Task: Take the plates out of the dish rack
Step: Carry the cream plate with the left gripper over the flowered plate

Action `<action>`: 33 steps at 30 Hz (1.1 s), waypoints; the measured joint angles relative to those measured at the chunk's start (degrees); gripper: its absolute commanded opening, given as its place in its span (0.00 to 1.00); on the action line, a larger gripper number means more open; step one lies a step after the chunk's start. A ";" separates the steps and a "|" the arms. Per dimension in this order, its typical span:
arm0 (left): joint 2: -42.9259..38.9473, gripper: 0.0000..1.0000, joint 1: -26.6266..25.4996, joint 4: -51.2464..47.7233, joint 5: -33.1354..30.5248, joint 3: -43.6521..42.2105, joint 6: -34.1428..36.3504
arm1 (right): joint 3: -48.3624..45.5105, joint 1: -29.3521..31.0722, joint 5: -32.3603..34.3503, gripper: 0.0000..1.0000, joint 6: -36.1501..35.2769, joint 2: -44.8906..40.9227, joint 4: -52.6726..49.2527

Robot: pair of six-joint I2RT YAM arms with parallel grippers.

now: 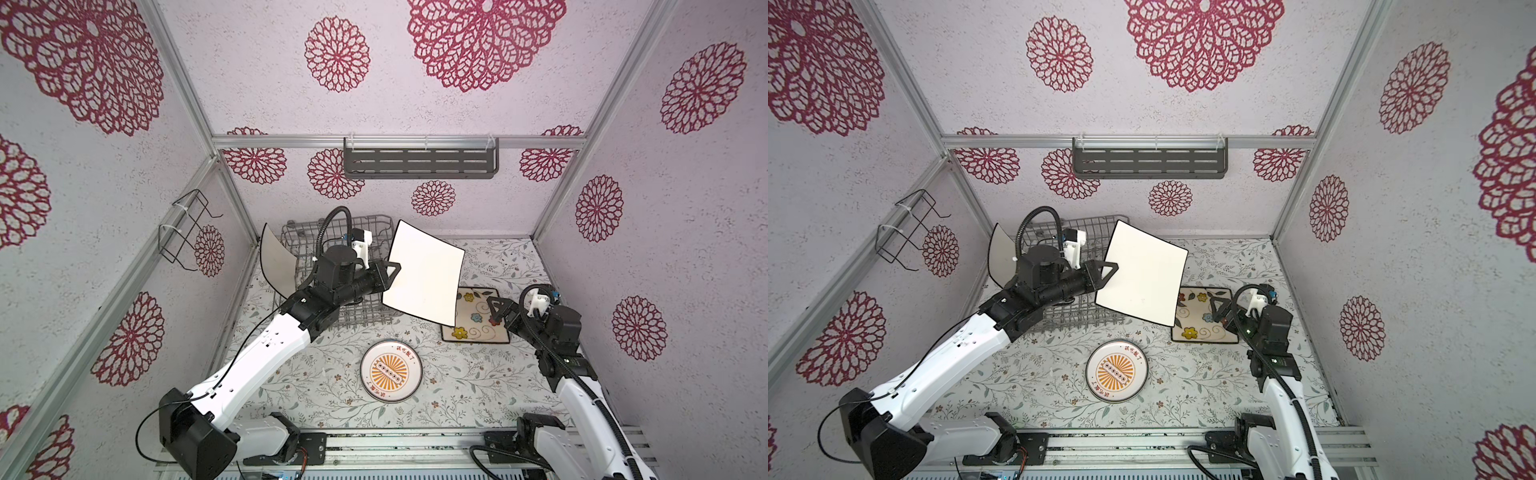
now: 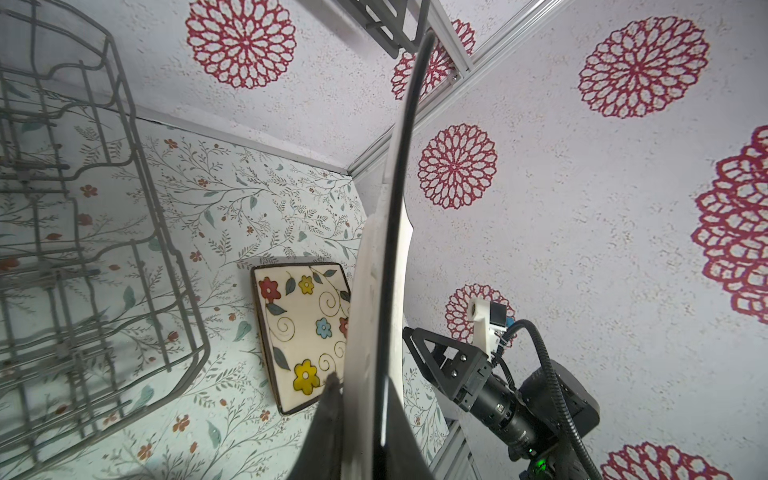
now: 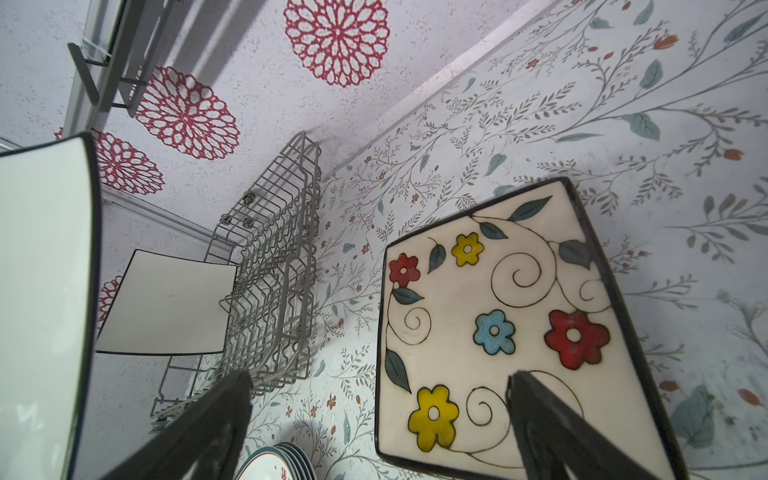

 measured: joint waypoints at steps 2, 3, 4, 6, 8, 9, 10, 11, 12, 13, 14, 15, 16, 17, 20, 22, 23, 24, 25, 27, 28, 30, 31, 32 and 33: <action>1.99 0.00 -0.83 1.97 -0.50 0.02 -0.70 | -0.50 -0.50 -0.02 0.99 0.02 -1.33 -0.07; 2.86 0.00 -1.22 2.69 -0.76 0.02 -1.01 | -0.63 -0.63 -0.02 0.99 0.07 -1.77 -0.07; 3.91 0.00 -1.68 3.63 -1.09 0.02 -1.22 | -0.76 -0.76 -0.02 0.99 0.13 -2.25 -0.04; 5.66 0.00 -2.56 5.20 -1.62 0.00 -1.68 | -1.22 -0.87 0.00 0.99 0.46 -3.26 -0.04; 7.21 0.00 -3.34 6.82 -2.10 -0.04 -2.32 | -1.84 -1.05 0.02 0.99 0.66 -4.26 -0.09; 7.85 0.00 -3.69 7.72 -2.27 -0.15 -2.62 | -2.08 -1.11 0.02 0.99 0.79 -4.57 -0.09; 8.37 0.00 -4.02 8.81 -2.43 -0.42 -2.91 | -2.29 -1.20 0.02 0.99 1.01 -4.83 -0.09; 8.90 0.00 -4.37 10.05 -2.69 -0.85 -3.32 | -2.45 -1.29 0.04 0.99 1.27 -5.03 -0.13; 9.27 0.00 -4.63 10.97 -3.02 -1.20 -3.72 | -2.47 -1.36 0.04 0.99 1.46 -5.14 -0.13; 9.68 0.00 -4.90 12.26 -3.34 -1.81 -4.26 | -2.47 -1.44 0.09 0.99 1.57 -5.25 -0.13; 10.10 0.00 -5.09 13.38 -3.48 -2.32 -5.01 | -2.47 -1.53 0.09 0.99 1.62 -5.40 -0.11; 10.49 0.00 -5.22 14.58 -3.56 -2.86 -5.60 | -2.47 -1.53 0.11 0.99 1.62 -5.55 -0.13; 10.99 0.00 -5.42 16.00 -3.74 -3.52 -6.43 | -2.47 -1.57 0.13 0.99 1.62 -5.70 -0.13; 11.58 0.00 -5.60 17.35 -4.07 -4.11 -7.15 | -2.47 -1.57 0.22 0.99 1.60 -5.86 -0.13; 13.25 0.00 -6.40 20.31 -5.27 -5.38 -8.72 | -2.47 -1.70 0.57 0.99 1.49 -6.19 -0.26; 14.29 0.00 -6.95 21.42 -5.84 -5.81 -9.42 | -2.47 -1.79 0.72 0.99 1.46 -6.34 -0.57; 14.80 0.00 -7.28 22.21 -6.14 -6.05 -9.94 | -2.47 -1.81 0.90 0.99 1.46 -6.36 -0.85; 15.26 0.00 -7.52 23.04 -6.23 -6.36 -10.45 | -2.47 -1.86 1.07 0.99 1.42 -6.36 -1.05; 15.74 0.00 -7.76 23.89 -6.29 -6.54 -10.88 | -2.47 -1.90 1.27 0.99 1.40 -6.36 -1.27; 16.90 0.00 -8.17 25.46 -6.51 -6.56 -11.80 | -2.47 -2.01 1.62 0.99 1.36 -6.36 -1.64; 17.46 0.00 -8.33 26.43 -6.67 -6.56 -12.20 | -2.47 -2.05 1.73 0.99 1.31 -6.34 -1.86; 18.53 0.00 -8.68 28.04 -6.88 -6.56 -13.07 | -2.47 -2.14 1.88 0.99 1.25 -6.32 -2.29; 19.15 0.00 -8.83 28.94 -7.08 -6.56 -13.51 | -2.47 -2.16 2.05 0.99 1.20 -6.32 -2.45; 19.76 0.00 -9.01 29.83 -7.32 -6.56 -13.92 | -2.47 -2.19 2.10 0.99 1.01 -6.27 -2.54; 20.35 0.00 -9.18 30.62 -7.54 -6.56 -14.27 | -2.47 -2.23 2.14 0.99 0.92 -6.23 -2.58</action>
